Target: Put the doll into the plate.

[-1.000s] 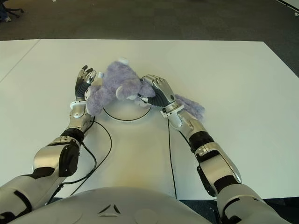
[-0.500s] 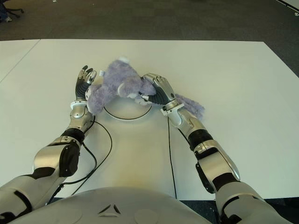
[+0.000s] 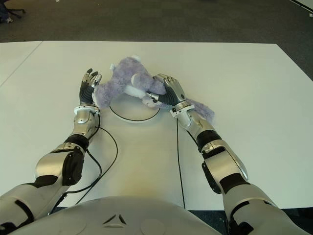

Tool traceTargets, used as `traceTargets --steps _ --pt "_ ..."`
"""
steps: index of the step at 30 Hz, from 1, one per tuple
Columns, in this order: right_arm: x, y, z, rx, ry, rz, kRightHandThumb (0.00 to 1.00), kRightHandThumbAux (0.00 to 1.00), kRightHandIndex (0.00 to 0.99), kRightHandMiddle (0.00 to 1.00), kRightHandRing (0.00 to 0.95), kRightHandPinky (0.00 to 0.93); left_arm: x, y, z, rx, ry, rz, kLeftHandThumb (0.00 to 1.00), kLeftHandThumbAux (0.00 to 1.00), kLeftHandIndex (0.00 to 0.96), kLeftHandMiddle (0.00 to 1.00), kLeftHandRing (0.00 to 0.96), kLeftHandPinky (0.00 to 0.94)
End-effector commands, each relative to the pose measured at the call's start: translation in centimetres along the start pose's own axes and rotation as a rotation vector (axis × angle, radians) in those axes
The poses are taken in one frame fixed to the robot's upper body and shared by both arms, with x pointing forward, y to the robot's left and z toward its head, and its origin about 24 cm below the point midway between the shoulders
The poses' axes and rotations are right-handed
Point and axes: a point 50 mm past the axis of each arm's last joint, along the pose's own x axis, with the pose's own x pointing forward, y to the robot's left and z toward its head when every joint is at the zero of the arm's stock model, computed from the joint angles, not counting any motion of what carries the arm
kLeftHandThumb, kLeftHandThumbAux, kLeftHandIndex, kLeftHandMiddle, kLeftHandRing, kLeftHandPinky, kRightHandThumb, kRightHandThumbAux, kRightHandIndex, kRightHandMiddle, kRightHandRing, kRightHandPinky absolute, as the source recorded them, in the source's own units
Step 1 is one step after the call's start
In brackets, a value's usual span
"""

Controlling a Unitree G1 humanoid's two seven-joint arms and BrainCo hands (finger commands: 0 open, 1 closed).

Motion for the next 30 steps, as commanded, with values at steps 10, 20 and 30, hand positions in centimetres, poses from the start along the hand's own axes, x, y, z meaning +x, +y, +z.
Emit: traceTargets --steps 10,20,30 --pt "-2.80 2.96 -1.83 -0.086 0.114 0.229 0.129 0.224 0.000 0.000 0.000 0.000 -7.79 -0.86 -9.44 -0.030 0.471 0.006 0.000 0.445 0.085 0.151 0.145 0.117" --pt "-2.59 2.77 -1.84 -0.105 0.105 0.235 0.072 0.223 0.000 0.000 0.000 0.000 -7.80 -0.84 -9.45 -0.023 0.471 0.007 0.000 0.439 0.086 0.150 0.141 0.116" --pt "-2.49 2.74 -2.04 -0.100 0.134 0.226 0.082 0.265 0.000 0.000 0.000 0.000 -7.79 -0.85 -9.44 -0.018 0.470 0.007 0.000 0.429 0.089 0.155 0.144 0.103"
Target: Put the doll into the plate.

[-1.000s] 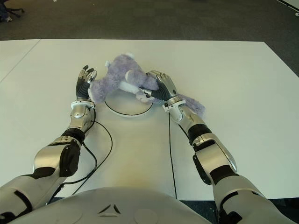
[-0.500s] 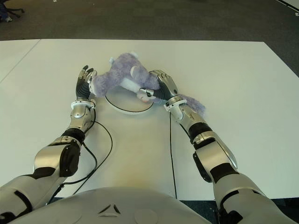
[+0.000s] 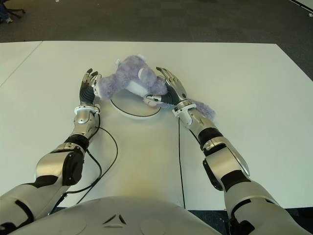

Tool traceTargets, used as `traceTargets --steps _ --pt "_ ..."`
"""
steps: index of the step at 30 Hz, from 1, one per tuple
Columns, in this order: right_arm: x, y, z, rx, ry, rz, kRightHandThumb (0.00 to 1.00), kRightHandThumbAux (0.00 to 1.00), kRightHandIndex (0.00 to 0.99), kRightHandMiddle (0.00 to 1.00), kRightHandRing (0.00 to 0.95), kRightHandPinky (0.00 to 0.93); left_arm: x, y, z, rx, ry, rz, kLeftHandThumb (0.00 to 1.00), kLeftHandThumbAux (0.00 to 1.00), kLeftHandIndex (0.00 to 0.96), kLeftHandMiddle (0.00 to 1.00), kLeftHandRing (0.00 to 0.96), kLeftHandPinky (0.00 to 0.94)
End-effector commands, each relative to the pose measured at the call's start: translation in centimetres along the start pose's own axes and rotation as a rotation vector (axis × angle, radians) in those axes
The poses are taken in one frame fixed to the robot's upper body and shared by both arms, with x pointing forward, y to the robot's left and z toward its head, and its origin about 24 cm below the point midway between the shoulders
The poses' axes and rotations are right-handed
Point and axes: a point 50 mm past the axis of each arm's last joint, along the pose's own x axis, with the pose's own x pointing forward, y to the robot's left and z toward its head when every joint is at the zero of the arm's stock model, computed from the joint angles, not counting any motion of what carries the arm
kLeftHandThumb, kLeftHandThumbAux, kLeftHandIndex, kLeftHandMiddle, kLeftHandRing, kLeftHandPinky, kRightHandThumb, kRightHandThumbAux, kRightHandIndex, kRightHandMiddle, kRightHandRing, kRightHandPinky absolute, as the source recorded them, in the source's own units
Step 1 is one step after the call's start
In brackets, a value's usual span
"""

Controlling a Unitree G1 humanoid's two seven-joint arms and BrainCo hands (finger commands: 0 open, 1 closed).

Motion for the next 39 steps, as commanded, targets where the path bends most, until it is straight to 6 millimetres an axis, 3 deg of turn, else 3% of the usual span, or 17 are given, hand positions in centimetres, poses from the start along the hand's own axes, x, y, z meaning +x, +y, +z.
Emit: traceTargets --steps 1,11,39 --pt "-2.48 3.09 -1.25 -0.036 0.105 0.183 0.082 0.265 0.000 0.000 0.000 0.000 -7.78 -0.82 -9.43 -0.018 0.469 0.008 0.000 0.429 0.089 0.155 0.144 0.103" --pt "-2.47 3.00 -1.49 -0.017 0.142 0.146 0.057 0.250 0.000 0.000 0.000 0.000 -7.78 -0.83 -9.45 -0.020 0.472 0.008 0.000 0.442 0.095 0.165 0.157 0.142" --pt "-2.42 3.13 -1.71 -0.023 0.177 0.107 0.046 0.226 0.000 0.000 0.000 0.000 -7.72 -0.85 -9.40 -0.019 0.470 0.006 0.000 0.427 0.094 0.156 0.145 0.109"
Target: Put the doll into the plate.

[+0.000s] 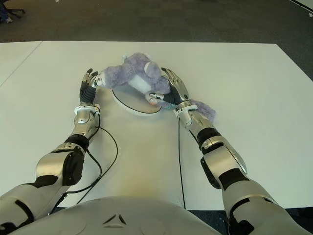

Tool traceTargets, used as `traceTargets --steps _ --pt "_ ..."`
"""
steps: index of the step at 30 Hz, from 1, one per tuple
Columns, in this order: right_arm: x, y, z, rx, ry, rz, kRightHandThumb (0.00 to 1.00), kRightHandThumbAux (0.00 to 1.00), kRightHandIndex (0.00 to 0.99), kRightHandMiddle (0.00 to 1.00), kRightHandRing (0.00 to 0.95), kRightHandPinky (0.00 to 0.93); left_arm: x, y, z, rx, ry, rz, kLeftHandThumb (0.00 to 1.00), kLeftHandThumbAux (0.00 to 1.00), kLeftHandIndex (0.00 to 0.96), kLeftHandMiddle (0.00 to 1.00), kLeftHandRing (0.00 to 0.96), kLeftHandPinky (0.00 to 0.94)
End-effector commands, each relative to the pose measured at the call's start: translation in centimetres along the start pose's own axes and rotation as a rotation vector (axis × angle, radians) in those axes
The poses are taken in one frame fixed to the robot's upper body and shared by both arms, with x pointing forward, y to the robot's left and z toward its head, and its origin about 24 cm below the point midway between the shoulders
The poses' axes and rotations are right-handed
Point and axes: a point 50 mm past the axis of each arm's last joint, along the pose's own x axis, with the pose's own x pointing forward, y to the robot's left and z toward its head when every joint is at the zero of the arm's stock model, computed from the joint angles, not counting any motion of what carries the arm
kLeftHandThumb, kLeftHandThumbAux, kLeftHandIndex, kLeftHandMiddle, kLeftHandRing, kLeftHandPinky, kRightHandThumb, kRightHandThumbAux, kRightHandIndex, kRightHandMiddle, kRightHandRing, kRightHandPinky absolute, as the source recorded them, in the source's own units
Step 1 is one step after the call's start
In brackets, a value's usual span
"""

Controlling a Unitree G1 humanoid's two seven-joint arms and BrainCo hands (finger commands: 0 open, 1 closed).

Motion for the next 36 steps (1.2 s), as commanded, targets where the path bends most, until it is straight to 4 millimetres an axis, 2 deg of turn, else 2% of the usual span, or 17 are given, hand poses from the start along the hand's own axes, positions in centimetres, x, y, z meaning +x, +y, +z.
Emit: traceTargets --steps 1,19,23,29,34,36 --pt "-2.2 2.7 -1.0 -0.029 0.089 0.139 0.047 0.233 0.000 0.000 0.000 0.000 -7.7 -0.8 -9.4 -0.019 0.470 0.003 0.000 0.429 0.096 0.158 0.144 0.106" --pt "-1.8 2.5 -1.0 -0.040 0.086 0.127 0.060 0.273 0.000 0.000 0.000 0.000 -7.8 -0.9 -9.4 -0.028 0.470 0.008 0.000 0.433 0.097 0.162 0.156 0.131" --pt "-0.4 0.2 1.4 -0.061 -0.132 0.021 0.105 0.293 0.000 0.000 0.000 0.000 -7.9 -0.9 -9.4 -0.024 0.467 0.007 0.000 0.432 0.092 0.158 0.150 0.106" --pt "-0.3 -1.9 3.8 -0.083 -0.311 -0.119 0.154 0.323 0.000 0.000 0.000 0.000 -7.9 -0.9 -9.5 -0.017 0.472 0.009 0.000 0.433 0.090 0.166 0.157 0.115" --pt "-0.2 -2.7 4.3 -0.079 -0.349 -0.161 0.147 0.329 0.000 0.000 0.000 0.000 -7.8 -1.0 -9.5 -0.011 0.475 0.007 0.000 0.434 0.090 0.164 0.151 0.102" --pt "-0.3 -3.6 4.6 -0.065 -0.380 -0.190 0.131 0.329 0.000 0.000 0.000 0.000 -7.8 -1.0 -9.4 -0.006 0.473 0.002 0.000 0.441 0.087 0.157 0.144 0.120"
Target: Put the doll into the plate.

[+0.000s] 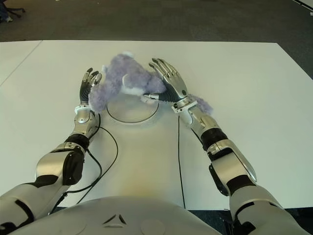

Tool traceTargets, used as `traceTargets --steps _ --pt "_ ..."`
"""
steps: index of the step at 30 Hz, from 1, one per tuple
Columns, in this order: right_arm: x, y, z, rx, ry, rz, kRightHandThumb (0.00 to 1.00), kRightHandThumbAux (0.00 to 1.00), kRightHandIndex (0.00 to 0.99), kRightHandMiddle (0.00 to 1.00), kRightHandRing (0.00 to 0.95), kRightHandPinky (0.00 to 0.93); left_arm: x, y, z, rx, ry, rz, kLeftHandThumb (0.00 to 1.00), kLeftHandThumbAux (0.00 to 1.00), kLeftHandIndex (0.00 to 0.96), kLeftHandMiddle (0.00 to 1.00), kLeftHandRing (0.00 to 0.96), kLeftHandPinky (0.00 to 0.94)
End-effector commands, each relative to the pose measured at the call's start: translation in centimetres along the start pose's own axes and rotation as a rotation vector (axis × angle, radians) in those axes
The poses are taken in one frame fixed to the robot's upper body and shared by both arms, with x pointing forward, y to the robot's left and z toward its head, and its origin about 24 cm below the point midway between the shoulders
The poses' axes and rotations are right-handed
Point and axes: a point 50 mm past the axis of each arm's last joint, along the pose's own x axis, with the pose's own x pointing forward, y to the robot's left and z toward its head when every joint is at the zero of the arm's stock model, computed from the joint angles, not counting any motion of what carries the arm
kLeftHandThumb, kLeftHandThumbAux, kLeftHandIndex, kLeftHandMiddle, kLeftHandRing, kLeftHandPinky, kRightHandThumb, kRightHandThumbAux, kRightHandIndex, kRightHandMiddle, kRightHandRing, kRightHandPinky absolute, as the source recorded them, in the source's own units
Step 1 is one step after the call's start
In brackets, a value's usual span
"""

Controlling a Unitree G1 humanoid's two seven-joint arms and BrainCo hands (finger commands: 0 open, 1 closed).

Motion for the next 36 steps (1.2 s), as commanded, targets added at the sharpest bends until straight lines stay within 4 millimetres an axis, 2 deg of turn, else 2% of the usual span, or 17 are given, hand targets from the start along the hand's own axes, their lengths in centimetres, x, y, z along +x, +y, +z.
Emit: traceTargets --steps 1,6,7,11,20,36 --pt "-0.4 -1.5 0.8 0.012 -0.086 -0.049 0.128 0.329 0.000 0.000 0.000 0.000 -7.9 -0.9 -9.5 -0.003 0.477 0.000 0.000 0.443 0.087 0.156 0.143 0.123" --pt "-0.7 -3.4 1.2 0.016 -0.137 -0.086 0.092 0.317 0.000 0.000 0.000 0.000 -7.8 -0.9 -9.5 -0.006 0.481 0.002 0.000 0.450 0.084 0.153 0.141 0.130" --pt "-0.6 -3.6 1.4 0.020 -0.154 -0.098 0.082 0.313 0.000 0.002 0.000 0.000 -7.8 -0.9 -9.5 -0.007 0.482 0.003 0.000 0.450 0.083 0.150 0.136 0.104" --pt "-0.5 -3.9 1.8 0.036 -0.185 -0.118 0.067 0.305 0.000 0.011 0.000 0.000 -7.7 -1.0 -9.4 -0.006 0.477 0.007 0.000 0.455 0.084 0.149 0.136 0.110" --pt "-0.6 -3.8 2.0 0.065 -0.194 -0.110 0.057 0.290 0.000 0.025 0.000 0.000 -7.7 -1.1 -9.4 0.001 0.481 0.008 0.000 0.460 0.091 0.155 0.145 0.145" --pt "-0.7 -3.4 1.7 0.103 -0.181 -0.113 0.077 0.287 0.000 0.045 0.018 0.000 -7.7 -1.1 -9.4 -0.007 0.479 0.001 0.000 0.429 0.088 0.154 0.153 0.137"
